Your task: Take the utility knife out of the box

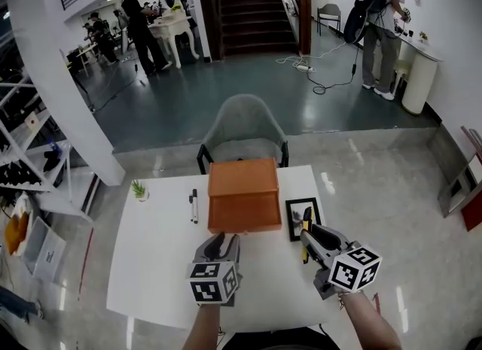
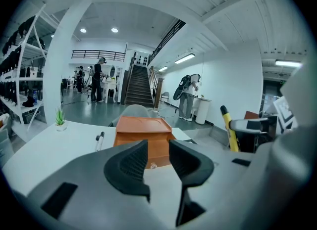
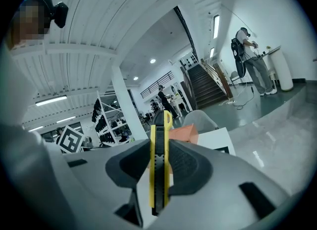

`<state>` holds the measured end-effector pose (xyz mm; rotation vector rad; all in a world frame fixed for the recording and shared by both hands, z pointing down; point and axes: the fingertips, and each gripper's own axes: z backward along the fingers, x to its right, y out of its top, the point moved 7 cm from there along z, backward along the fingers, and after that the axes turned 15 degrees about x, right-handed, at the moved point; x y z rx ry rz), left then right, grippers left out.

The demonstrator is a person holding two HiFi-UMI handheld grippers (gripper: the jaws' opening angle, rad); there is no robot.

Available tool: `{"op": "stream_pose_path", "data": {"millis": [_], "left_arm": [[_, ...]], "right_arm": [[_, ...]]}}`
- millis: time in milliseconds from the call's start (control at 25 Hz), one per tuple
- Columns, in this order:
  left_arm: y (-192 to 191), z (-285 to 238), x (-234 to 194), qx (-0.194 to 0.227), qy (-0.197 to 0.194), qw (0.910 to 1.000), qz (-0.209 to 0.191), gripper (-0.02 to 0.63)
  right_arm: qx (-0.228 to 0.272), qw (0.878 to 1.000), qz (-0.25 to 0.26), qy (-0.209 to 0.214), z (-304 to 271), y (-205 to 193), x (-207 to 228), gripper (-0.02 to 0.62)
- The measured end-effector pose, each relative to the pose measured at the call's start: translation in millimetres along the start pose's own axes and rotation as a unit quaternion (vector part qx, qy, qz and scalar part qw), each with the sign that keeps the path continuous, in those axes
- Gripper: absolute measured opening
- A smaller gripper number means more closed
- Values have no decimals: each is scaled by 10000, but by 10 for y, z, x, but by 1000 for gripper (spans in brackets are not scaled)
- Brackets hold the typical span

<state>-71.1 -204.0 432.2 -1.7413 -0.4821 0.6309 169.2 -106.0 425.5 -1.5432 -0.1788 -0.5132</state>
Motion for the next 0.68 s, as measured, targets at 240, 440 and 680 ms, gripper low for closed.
{"op": "stream_pose_path", "data": {"millis": [240,440,680], "left_arm": [[-17,-23,7,-11,11,10000,63,133],[-41,-20,-36,-17,70,9999,89,133],[-62,2,-62,-93,96,9998,122,133]], "right_arm": [[-10,10000,-50,-47,-12,-13,28,114],[-54,9999,-98,-88,-39,-65,44,114],[-47,9998,-122,-134,-35,-72,31,114]]}}
